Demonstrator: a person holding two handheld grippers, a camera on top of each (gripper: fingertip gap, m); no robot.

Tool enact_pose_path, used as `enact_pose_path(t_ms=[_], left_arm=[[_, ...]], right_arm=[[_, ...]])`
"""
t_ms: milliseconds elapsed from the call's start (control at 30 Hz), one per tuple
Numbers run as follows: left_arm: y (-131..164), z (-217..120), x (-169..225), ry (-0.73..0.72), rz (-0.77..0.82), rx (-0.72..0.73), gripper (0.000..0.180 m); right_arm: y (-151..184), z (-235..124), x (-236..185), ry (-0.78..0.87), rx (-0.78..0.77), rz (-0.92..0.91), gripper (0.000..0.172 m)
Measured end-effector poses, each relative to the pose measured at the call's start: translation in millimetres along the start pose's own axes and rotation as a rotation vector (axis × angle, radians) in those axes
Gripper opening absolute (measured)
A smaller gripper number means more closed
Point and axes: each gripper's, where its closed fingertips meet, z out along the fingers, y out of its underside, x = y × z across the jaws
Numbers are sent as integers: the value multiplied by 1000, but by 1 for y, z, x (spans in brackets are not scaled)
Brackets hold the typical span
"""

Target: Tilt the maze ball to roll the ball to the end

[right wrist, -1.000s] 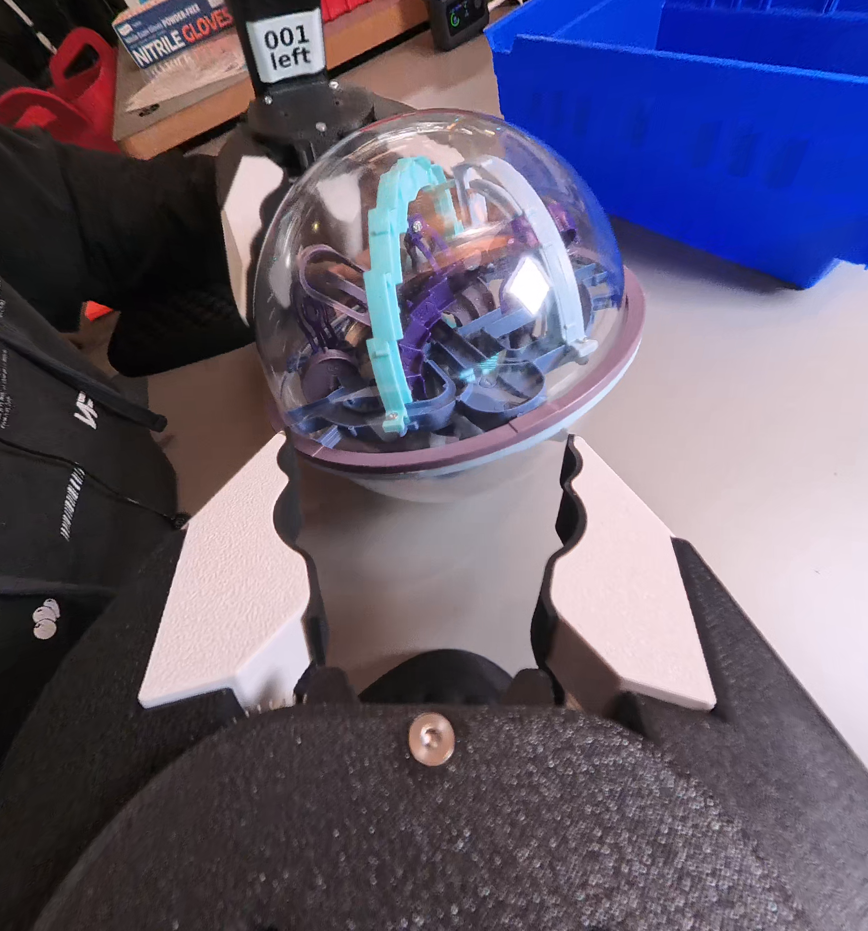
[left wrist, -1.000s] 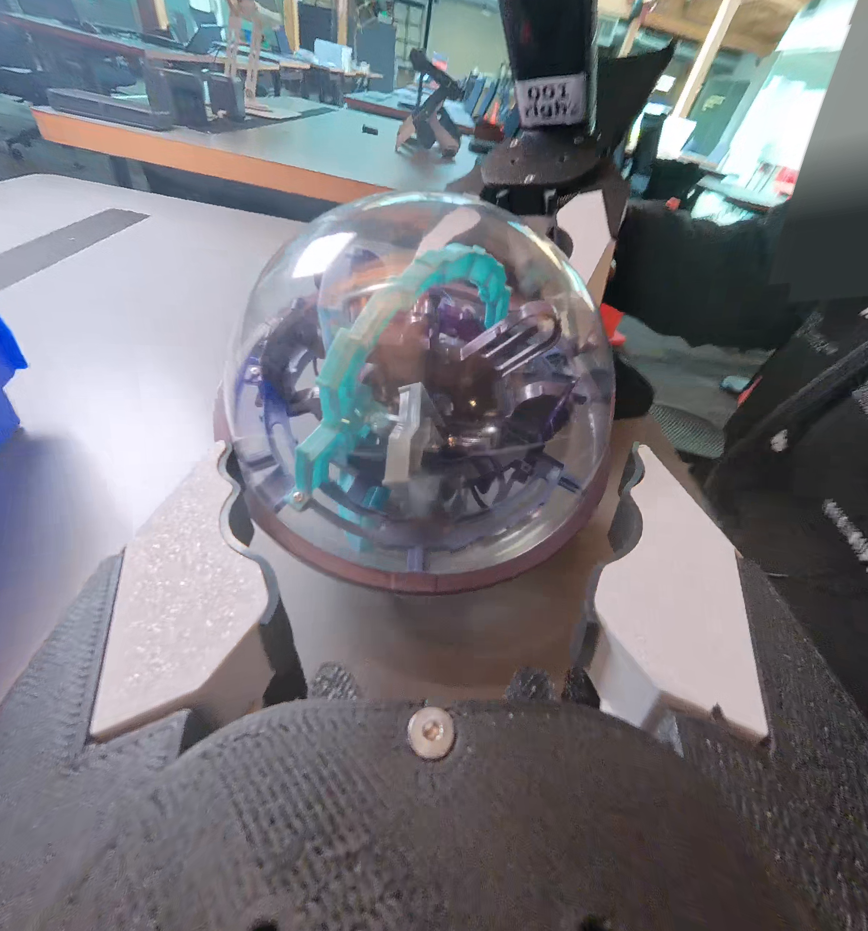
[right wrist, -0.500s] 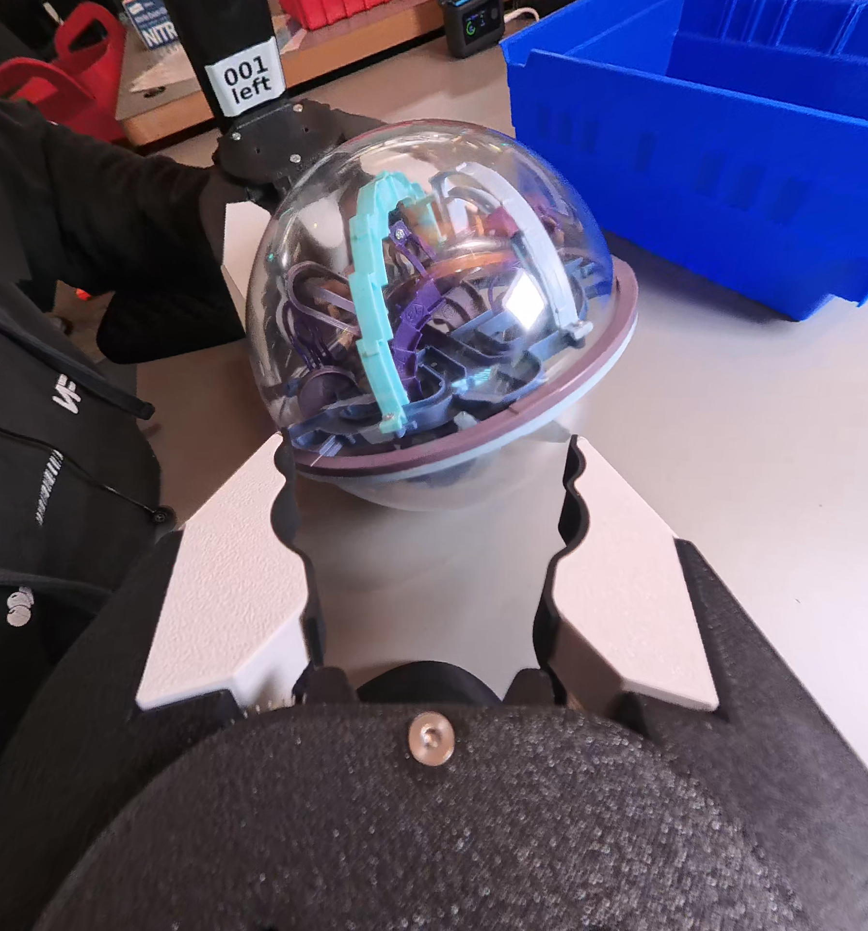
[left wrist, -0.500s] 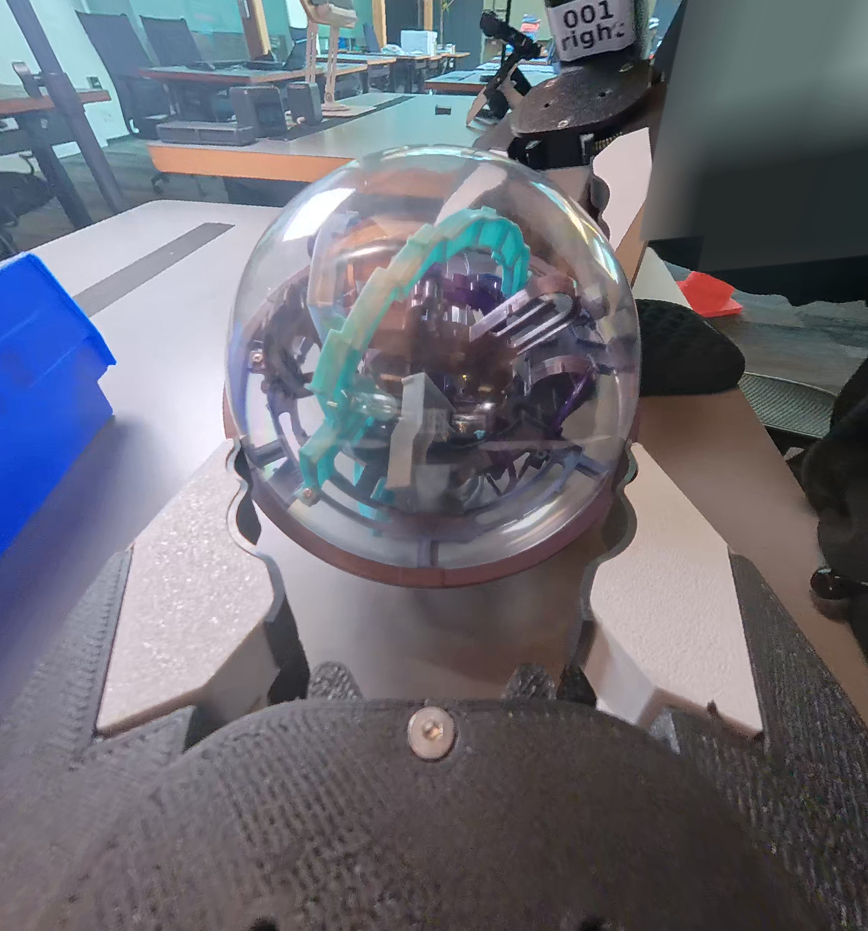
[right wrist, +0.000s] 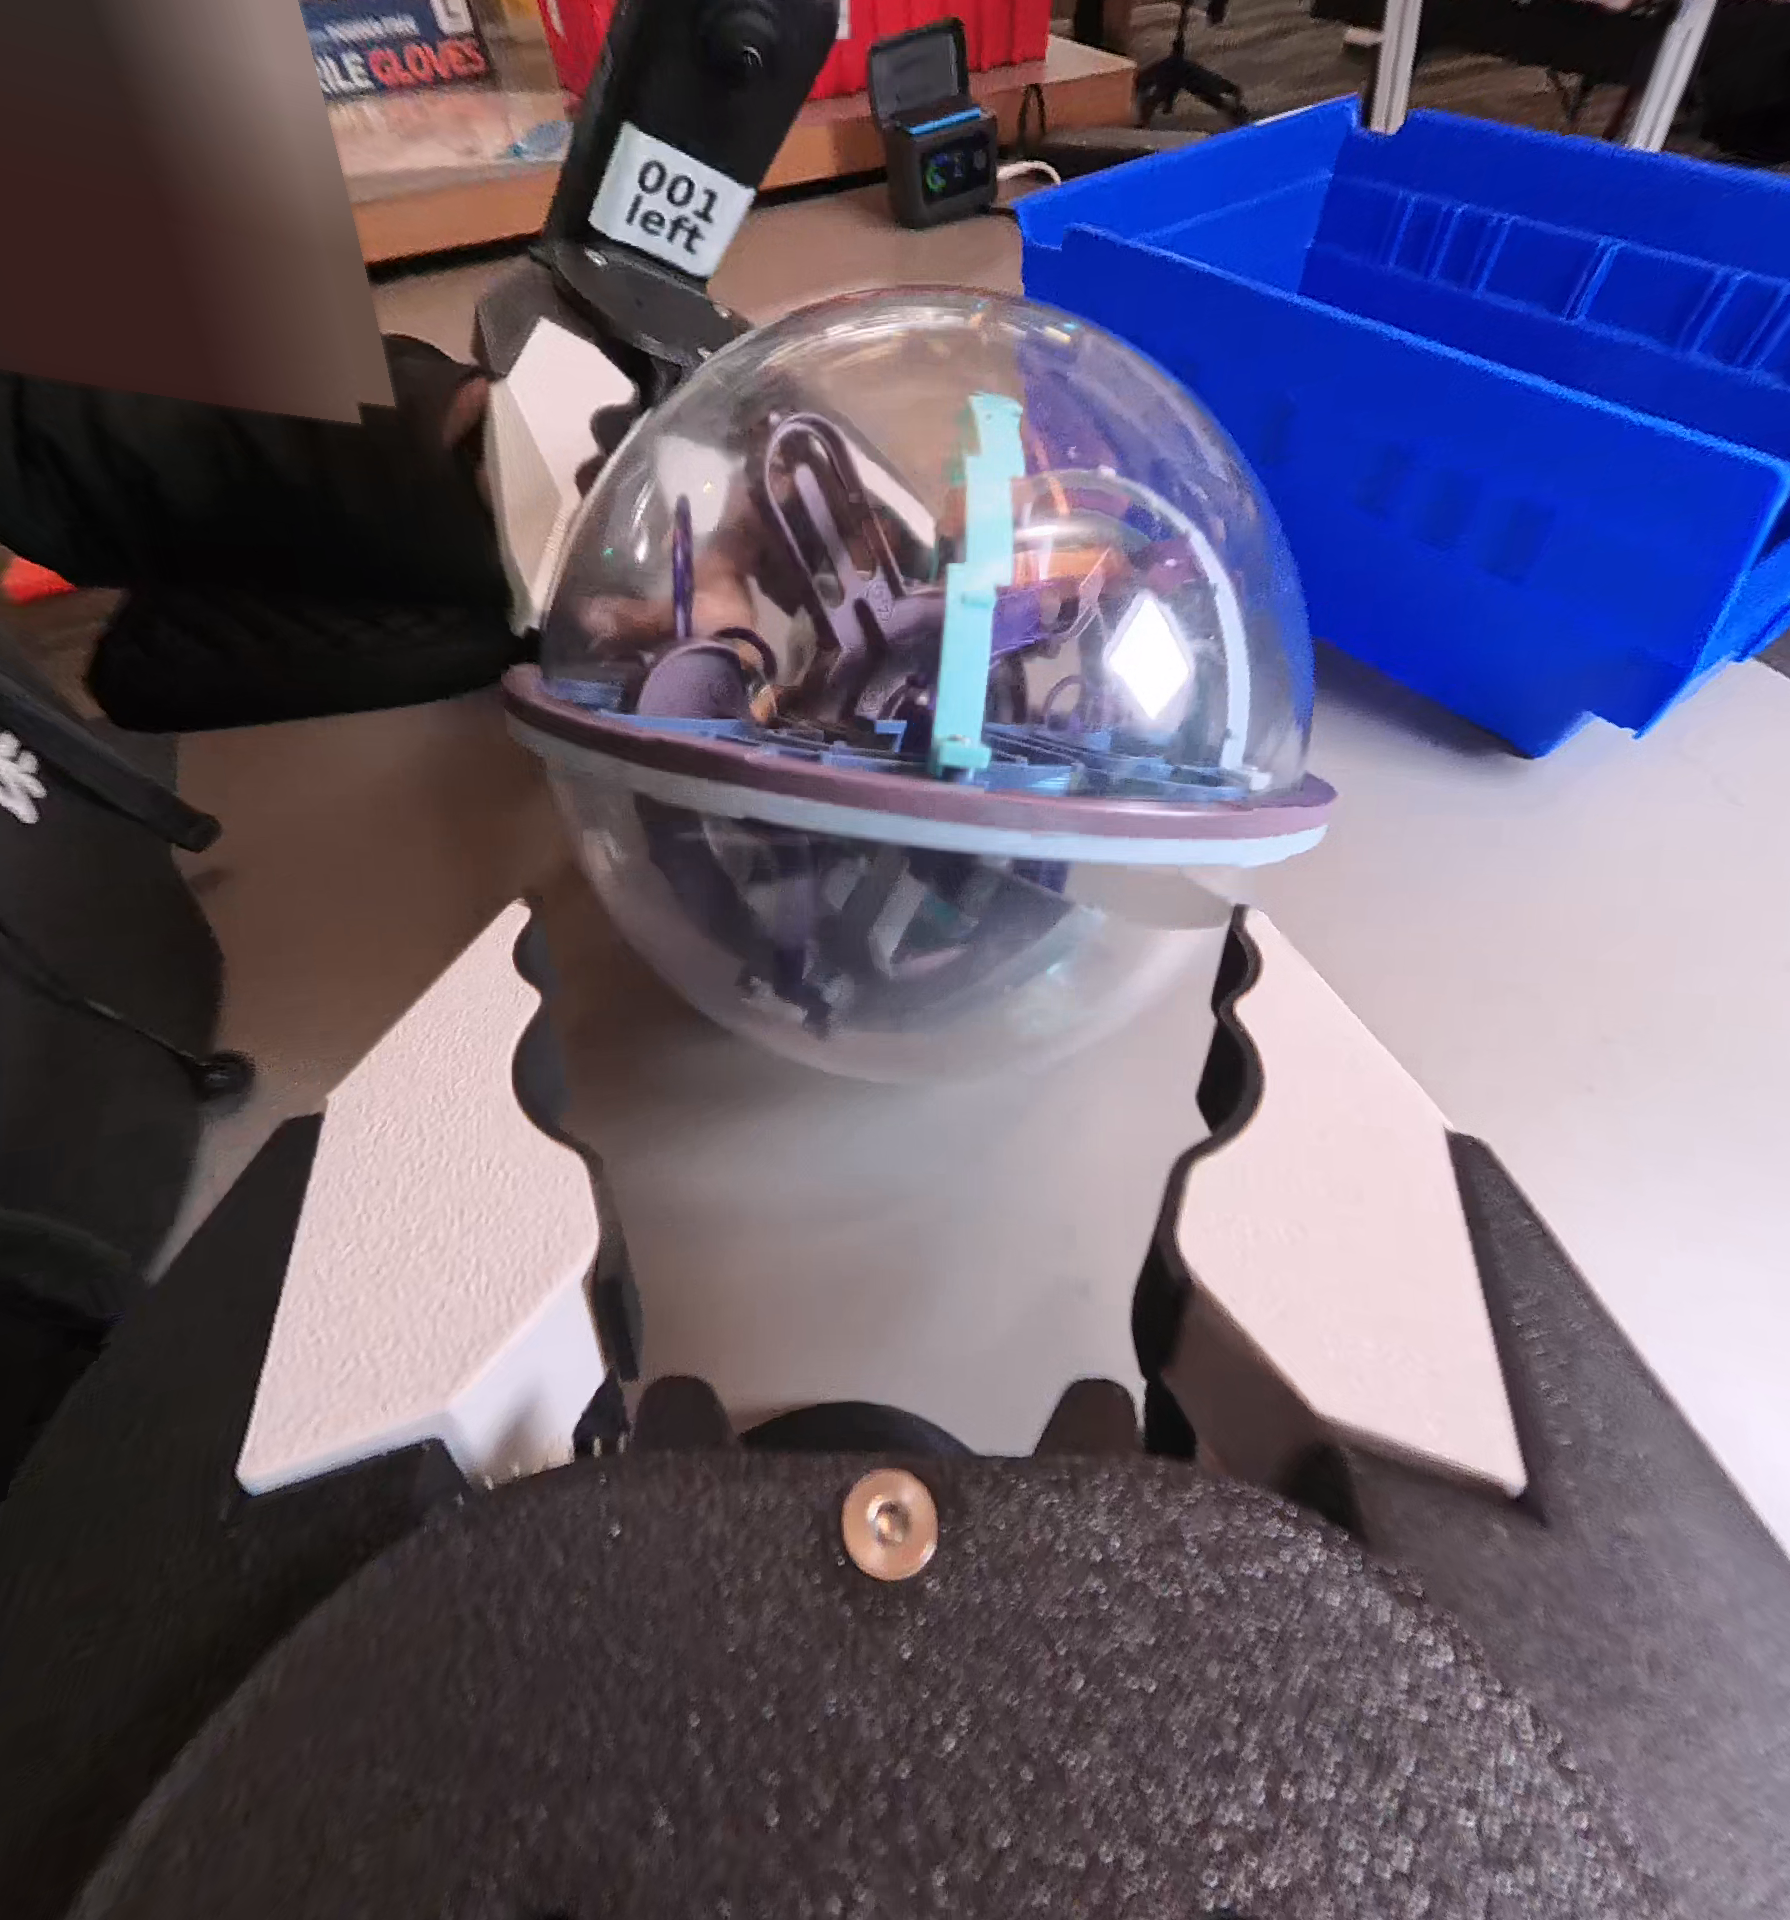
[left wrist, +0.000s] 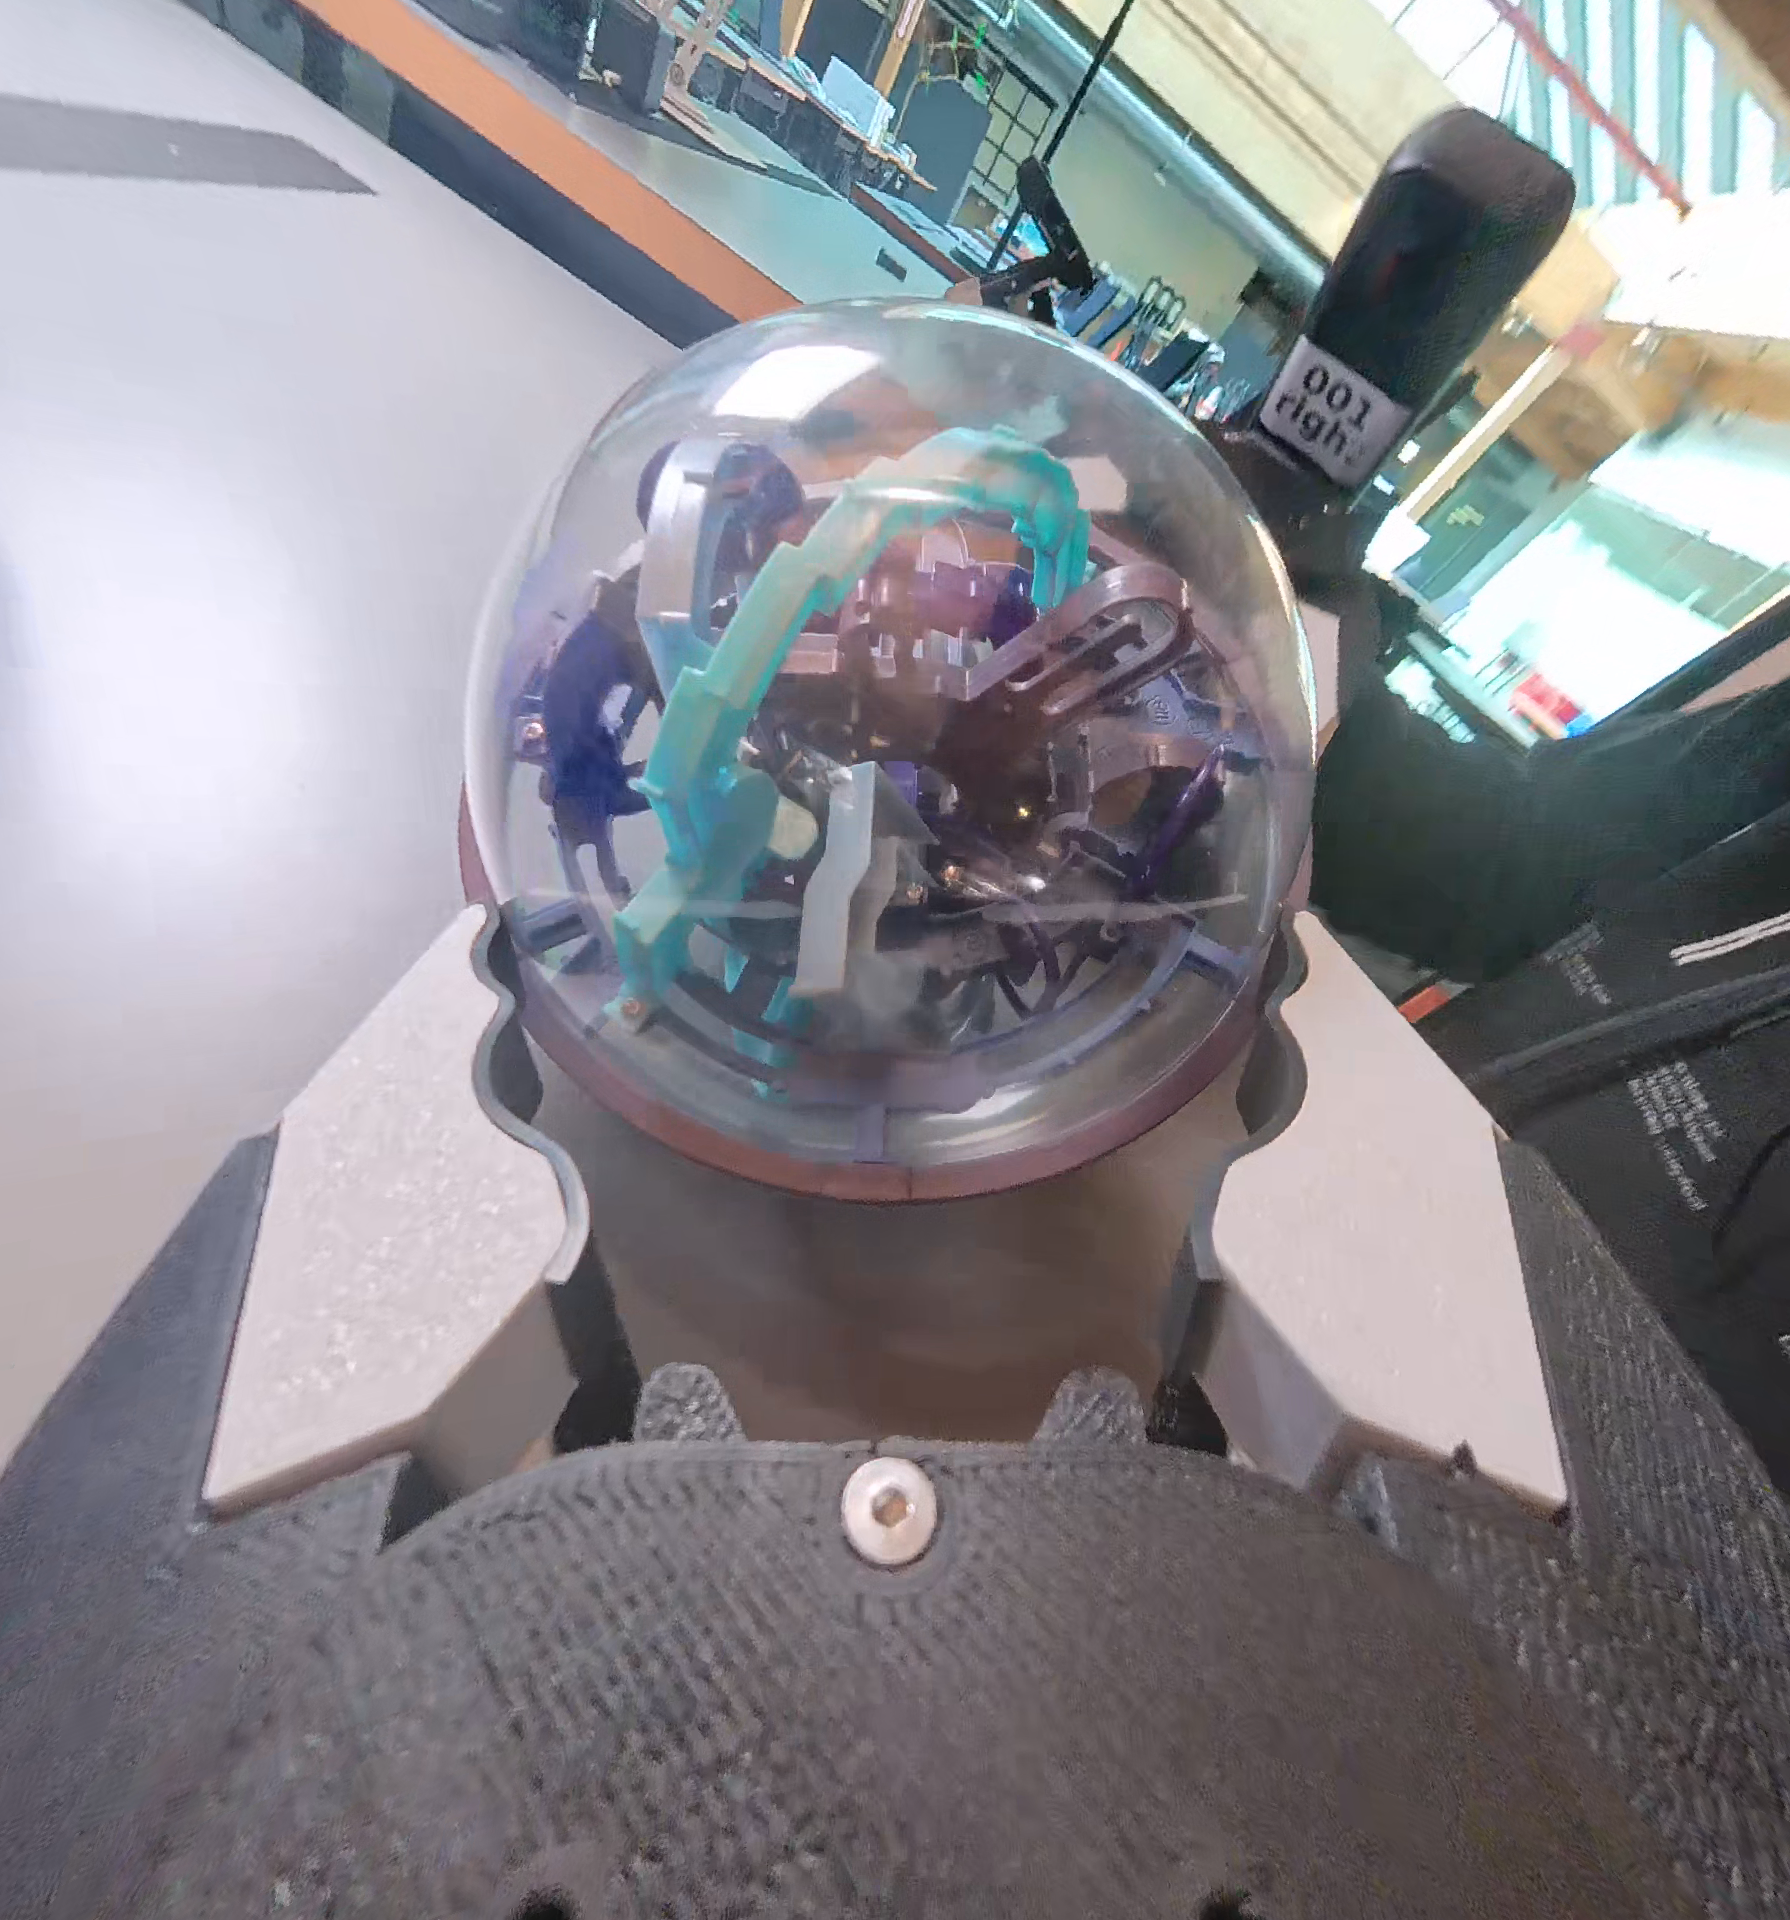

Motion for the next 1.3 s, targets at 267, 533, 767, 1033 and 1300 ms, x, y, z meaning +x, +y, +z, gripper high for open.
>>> enact_pose_path(t_ms=[267,533,767,1033,1300], left_arm=[[-11,-16,-4,16,153,7,145],[-38,-6,7,150,388,-2,133],[-35,-6,-1,85,294,34,136],[-27,-11,-6,-16,108,86,134],[-23,-9,-3,-55,-15,56,132]], right_arm=[[-3,3,5,-49,20,36,121],[-11,7,11,-147,33,89,118],[-15,12,14,-164,88,148,118],[-9,10,14,-41,78,61,120],[-7,12,11,-94,68,75,124]])
